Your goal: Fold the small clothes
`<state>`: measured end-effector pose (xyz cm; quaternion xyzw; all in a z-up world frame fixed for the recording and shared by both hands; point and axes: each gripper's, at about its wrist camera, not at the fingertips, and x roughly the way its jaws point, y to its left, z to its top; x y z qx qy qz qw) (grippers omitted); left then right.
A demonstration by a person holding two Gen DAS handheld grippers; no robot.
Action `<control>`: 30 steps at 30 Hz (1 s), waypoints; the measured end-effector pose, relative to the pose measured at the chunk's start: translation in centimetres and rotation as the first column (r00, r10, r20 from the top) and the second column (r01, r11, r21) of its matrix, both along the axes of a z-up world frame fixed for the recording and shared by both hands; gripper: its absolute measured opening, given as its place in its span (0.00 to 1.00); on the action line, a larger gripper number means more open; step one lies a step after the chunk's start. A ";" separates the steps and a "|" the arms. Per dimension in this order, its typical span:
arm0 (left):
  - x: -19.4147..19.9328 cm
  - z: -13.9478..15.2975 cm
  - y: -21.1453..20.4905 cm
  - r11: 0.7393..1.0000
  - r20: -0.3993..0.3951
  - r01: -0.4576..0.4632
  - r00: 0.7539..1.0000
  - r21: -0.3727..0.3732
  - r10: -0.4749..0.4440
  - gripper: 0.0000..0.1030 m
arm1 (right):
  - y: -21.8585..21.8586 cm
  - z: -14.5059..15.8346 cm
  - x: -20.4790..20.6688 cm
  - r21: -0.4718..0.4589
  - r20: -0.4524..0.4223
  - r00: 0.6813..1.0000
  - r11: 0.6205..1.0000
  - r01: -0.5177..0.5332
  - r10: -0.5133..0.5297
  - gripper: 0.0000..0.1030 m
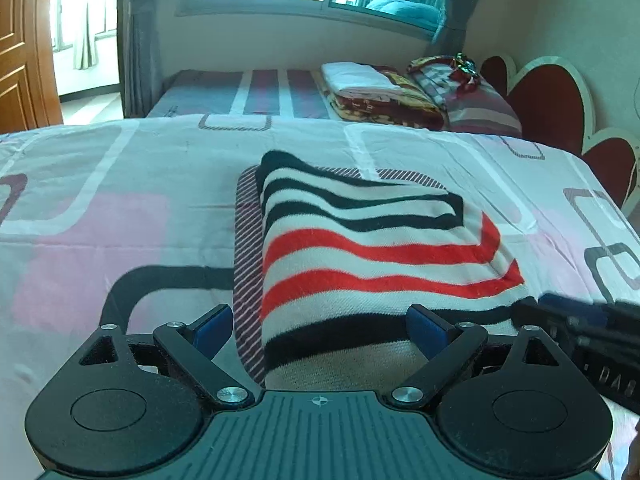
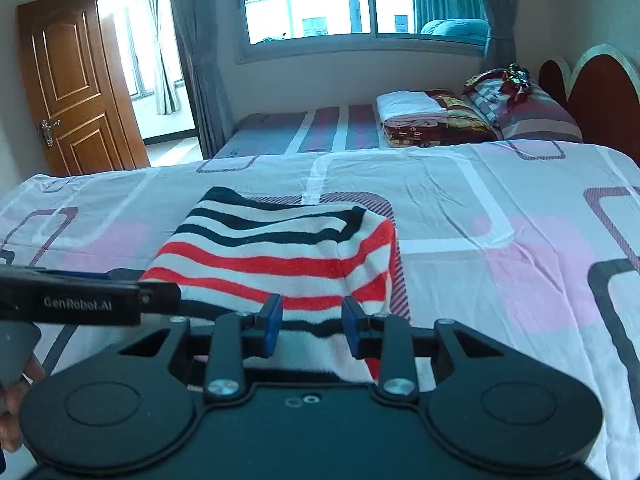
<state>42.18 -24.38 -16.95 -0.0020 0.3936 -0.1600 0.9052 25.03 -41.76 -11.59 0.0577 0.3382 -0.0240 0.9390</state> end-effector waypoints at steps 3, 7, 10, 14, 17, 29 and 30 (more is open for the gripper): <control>0.2 -0.5 0.1 1.000 -0.020 -0.006 1.000 -0.017 0.006 0.90 | 0.0 -1.0 -0.1 -0.009 -0.034 0.999 1.000 0.003 -0.003 0.33; -0.1 -0.2 0.1 1.000 -0.010 -0.009 1.000 0.000 0.009 0.90 | -0.4 -2.1 -0.1 0.005 -0.065 0.998 1.000 0.022 -0.021 0.34; -0.7 0.2 0.5 1.000 -0.010 -0.008 1.000 -0.010 0.008 0.90 | -0.1 -1.5 -0.8 -0.006 -0.052 0.998 1.000 0.021 -0.021 0.34; -2.3 0.1 1.1 1.000 -0.013 0.021 1.000 0.001 -0.021 0.90 | 0.4 -0.7 -2.6 -0.002 -0.029 1.000 1.000 0.008 -0.008 0.35; -3.3 -1.4 1.4 0.999 -0.055 0.042 0.998 0.014 -0.041 0.90 | 0.9 -0.8 -3.8 -0.025 -0.038 0.999 1.000 -0.013 0.012 0.37; -4.2 -2.6 3.5 0.996 -0.156 0.024 0.987 -0.091 -0.038 0.90 | 0.3 -3.0 -5.0 -0.019 -0.122 0.992 1.000 0.000 -0.002 0.50; -3.9 -2.4 3.7 0.995 -0.161 0.009 0.987 -0.102 -0.026 0.90 | 0.1 -2.6 -5.0 -0.001 -0.117 0.993 1.000 0.006 -0.006 0.61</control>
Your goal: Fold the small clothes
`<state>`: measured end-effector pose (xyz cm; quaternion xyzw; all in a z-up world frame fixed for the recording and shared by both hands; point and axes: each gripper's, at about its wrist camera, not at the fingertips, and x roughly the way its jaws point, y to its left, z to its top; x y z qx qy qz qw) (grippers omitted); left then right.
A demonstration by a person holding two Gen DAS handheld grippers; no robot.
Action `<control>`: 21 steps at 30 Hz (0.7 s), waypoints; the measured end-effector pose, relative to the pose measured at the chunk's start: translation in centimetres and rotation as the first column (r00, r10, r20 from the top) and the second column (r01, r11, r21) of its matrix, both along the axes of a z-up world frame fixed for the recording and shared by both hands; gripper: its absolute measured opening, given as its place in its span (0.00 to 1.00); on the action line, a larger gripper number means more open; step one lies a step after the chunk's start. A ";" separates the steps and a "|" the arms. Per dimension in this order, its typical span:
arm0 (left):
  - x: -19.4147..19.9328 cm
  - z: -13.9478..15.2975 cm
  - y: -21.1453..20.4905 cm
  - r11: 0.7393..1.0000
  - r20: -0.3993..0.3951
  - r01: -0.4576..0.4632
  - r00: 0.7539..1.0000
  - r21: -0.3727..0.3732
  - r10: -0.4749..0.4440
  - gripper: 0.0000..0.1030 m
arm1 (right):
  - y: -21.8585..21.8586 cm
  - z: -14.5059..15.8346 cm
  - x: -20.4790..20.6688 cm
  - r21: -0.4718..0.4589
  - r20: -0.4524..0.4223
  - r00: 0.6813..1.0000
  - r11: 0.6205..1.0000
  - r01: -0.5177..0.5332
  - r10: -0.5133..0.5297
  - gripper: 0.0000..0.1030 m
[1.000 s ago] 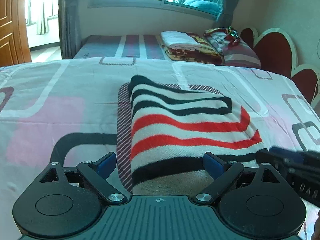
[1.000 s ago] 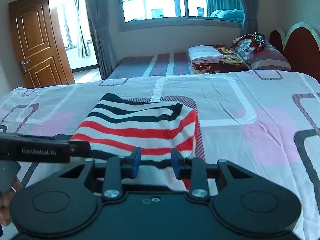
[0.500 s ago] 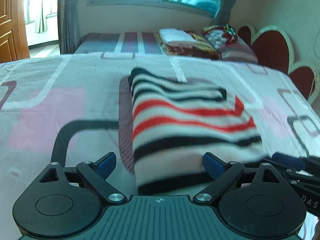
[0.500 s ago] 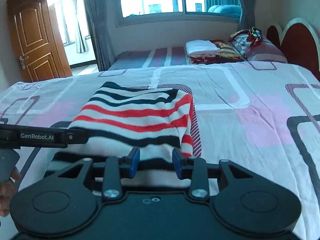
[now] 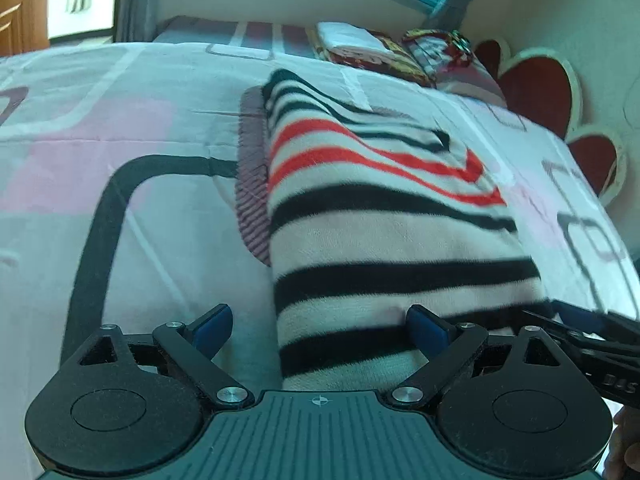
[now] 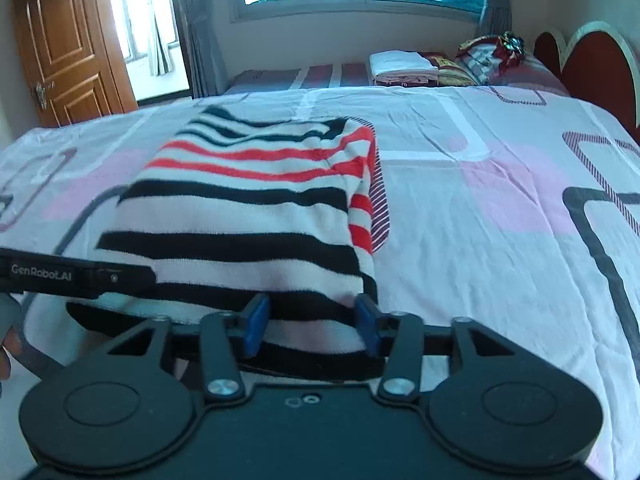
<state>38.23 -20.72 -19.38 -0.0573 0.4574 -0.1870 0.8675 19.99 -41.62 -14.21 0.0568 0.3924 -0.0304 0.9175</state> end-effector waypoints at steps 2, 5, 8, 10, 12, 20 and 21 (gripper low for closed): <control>0.8 0.3 0.6 0.999 -0.023 -0.028 0.999 -0.032 0.027 0.90 | -1.0 0.7 -0.3 0.056 0.020 1.000 0.998 0.016 -0.018 0.70; 2.2 0.2 0.9 0.998 -0.056 -0.050 0.997 -0.046 0.047 0.90 | -2.5 1.1 0.5 0.119 0.028 0.998 0.992 0.045 -0.049 0.73; 3.6 -0.2 1.2 0.995 -0.080 -0.066 0.995 -0.077 0.060 0.97 | -4.2 0.6 2.4 0.231 -0.007 0.998 0.971 0.069 -0.069 0.74; 4.3 -0.6 1.1 0.994 -0.090 -0.070 0.994 -0.087 0.063 1.00 | -5.4 0.1 3.5 0.298 -0.017 0.996 0.950 0.089 -0.088 0.76; 5.1 -1.1 0.8 0.992 -0.106 -0.056 0.993 -0.110 0.044 1.00 | -6.4 -0.6 4.7 0.366 -0.031 0.995 0.926 0.095 -0.090 0.77; 6.7 -1.5 1.0 0.963 -0.162 -0.038 0.987 -0.266 -0.006 1.00 | -7.7 -3.5 8.3 0.492 -0.063 0.996 0.867 0.081 -0.057 0.79; 6.7 -1.3 1.3 0.953 -0.175 -0.049 0.985 -0.300 -0.004 1.00 | -7.5 -3.4 8.5 0.492 -0.061 0.997 0.868 0.069 -0.044 0.79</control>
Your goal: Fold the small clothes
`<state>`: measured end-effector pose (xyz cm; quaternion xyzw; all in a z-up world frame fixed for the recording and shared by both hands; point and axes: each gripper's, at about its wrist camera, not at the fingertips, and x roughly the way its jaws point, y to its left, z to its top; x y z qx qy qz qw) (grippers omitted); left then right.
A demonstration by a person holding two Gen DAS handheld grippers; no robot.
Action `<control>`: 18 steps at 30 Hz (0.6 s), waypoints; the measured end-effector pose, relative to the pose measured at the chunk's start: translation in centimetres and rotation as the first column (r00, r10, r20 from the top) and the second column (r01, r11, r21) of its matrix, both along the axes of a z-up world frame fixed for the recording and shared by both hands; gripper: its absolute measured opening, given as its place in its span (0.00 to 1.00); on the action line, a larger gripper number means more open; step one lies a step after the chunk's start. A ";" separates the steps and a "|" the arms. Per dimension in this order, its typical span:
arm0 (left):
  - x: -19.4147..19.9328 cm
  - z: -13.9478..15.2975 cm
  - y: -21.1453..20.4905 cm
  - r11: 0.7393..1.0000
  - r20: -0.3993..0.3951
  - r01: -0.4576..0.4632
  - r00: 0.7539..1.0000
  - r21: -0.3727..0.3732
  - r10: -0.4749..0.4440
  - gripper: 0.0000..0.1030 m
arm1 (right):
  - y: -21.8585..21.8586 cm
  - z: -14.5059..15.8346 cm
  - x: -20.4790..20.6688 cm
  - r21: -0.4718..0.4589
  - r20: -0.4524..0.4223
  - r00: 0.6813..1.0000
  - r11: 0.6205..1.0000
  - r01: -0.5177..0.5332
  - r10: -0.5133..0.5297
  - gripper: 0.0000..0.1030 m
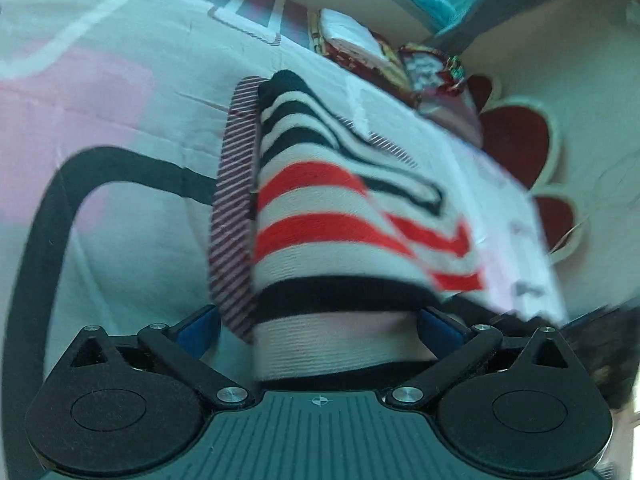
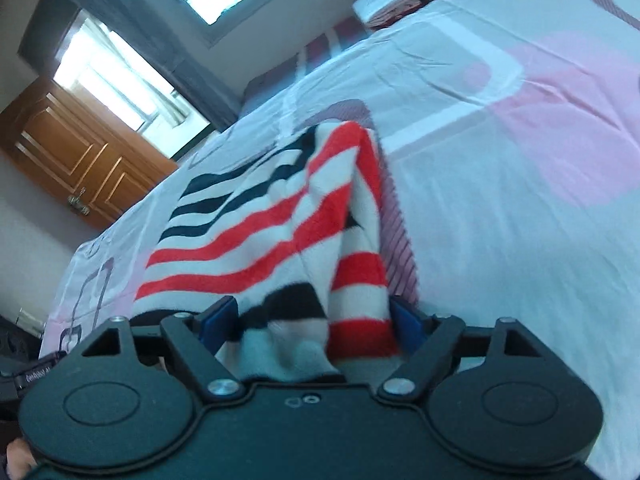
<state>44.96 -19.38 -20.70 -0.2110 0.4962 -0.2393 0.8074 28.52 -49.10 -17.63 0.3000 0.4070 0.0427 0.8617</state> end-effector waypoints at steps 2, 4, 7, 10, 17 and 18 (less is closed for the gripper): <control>0.6 0.1 0.0 1.000 0.004 -0.016 1.000 0.010 0.016 1.00 | 0.2 0.1 0.3 0.028 0.003 0.999 0.999 -0.034 0.034 0.79; 1.6 -0.9 -0.5 0.999 -0.019 -0.003 1.000 0.032 0.004 1.00 | 0.3 0.0 0.4 0.018 0.001 0.998 0.998 -0.056 0.056 0.77; 1.9 -0.9 -1.6 0.998 0.020 0.000 1.000 0.057 -0.001 0.99 | 1.0 0.3 0.9 -0.046 0.001 0.998 0.997 -0.065 0.065 0.67; 1.4 -0.4 -2.6 0.999 0.042 -0.010 0.999 0.041 0.008 0.74 | 2.2 0.6 0.9 -0.108 0.005 0.997 0.991 -0.082 0.083 0.52; -0.2 2.7 -2.0 0.999 0.172 -0.013 0.985 0.043 0.006 0.58 | 3.2 2.9 -1.0 -0.108 0.113 0.992 0.993 -0.048 0.060 0.36; -0.3 3.3 -1.6 0.999 0.188 -0.016 0.982 0.038 0.009 0.58 | 3.7 3.6 -1.3 -0.113 0.134 0.989 0.992 -0.053 0.068 0.36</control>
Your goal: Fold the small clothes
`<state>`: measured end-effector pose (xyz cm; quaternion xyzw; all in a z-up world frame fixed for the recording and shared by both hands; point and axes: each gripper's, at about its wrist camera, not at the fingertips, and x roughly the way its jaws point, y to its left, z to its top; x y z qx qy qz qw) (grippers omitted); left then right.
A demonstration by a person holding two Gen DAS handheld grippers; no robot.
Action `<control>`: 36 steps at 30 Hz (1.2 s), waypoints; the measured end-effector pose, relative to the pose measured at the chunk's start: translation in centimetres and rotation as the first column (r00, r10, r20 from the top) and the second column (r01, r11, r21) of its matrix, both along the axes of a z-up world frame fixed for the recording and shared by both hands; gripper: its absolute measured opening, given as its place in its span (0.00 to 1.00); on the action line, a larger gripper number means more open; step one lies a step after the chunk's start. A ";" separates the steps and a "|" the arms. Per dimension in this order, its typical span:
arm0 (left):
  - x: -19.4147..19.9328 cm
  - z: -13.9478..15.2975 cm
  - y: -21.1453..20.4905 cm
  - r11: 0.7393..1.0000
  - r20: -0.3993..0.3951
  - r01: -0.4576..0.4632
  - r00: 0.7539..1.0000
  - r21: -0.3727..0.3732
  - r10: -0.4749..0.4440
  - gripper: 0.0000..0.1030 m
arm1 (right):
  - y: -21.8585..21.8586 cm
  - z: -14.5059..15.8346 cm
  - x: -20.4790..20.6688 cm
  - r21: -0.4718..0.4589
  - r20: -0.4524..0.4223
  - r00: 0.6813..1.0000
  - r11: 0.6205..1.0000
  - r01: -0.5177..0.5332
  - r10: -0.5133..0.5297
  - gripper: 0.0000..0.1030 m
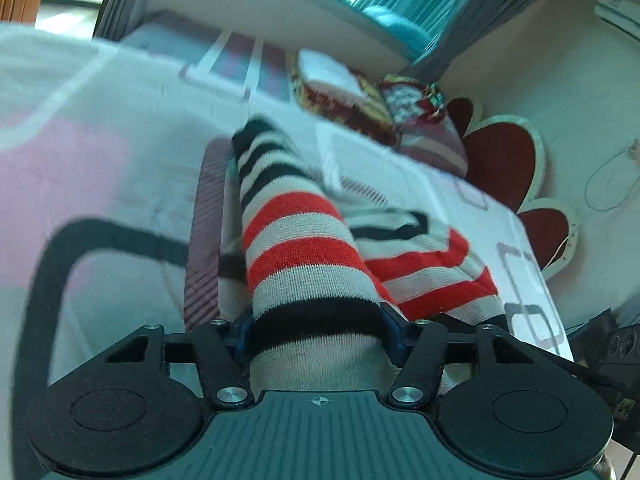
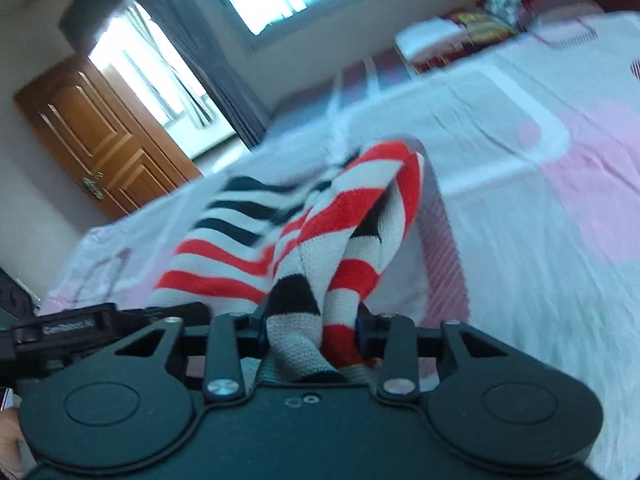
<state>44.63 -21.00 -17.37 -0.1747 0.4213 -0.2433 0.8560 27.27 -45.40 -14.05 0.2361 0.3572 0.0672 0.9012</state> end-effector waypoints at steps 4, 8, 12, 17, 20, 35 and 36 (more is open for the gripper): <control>-0.2 2.5 3.3 1.000 0.047 -0.017 0.999 -0.012 0.017 0.58 | 2.3 2.3 -0.1 0.006 0.054 0.998 1.000 -0.029 0.029 0.36; -0.6 4.8 8.5 0.998 0.107 -0.058 0.992 -0.006 0.059 0.58 | 5.7 4.2 0.7 0.014 0.101 0.993 0.998 -0.068 0.066 0.36; -0.5 5.9 15.4 0.992 0.138 -0.124 0.983 -0.001 0.123 0.58 | 11.0 5.5 2.4 0.015 0.139 0.983 0.993 -0.121 0.118 0.36; 0.8 5.7 24.9 0.985 0.143 -0.173 0.975 0.004 0.171 0.58 | 19.4 5.5 4.8 0.037 0.161 0.974 0.985 -0.168 0.160 0.36; 2.3 5.0 29.4 0.980 0.148 -0.195 0.971 0.028 0.189 0.58 | 24.0 4.7 6.0 0.068 0.172 0.973 0.984 -0.165 0.151 0.36; 5.8 -2.8 40.6 0.964 0.108 -0.216 0.974 0.155 0.201 0.84 | 33.2 -3.0 10.5 -0.040 -0.010 0.999 0.998 -0.052 0.052 0.59; 5.5 -2.2 40.6 0.958 0.126 -0.227 0.970 0.176 0.207 0.84 | 33.0 -2.6 10.4 -0.055 -0.010 0.999 0.998 -0.043 0.043 0.58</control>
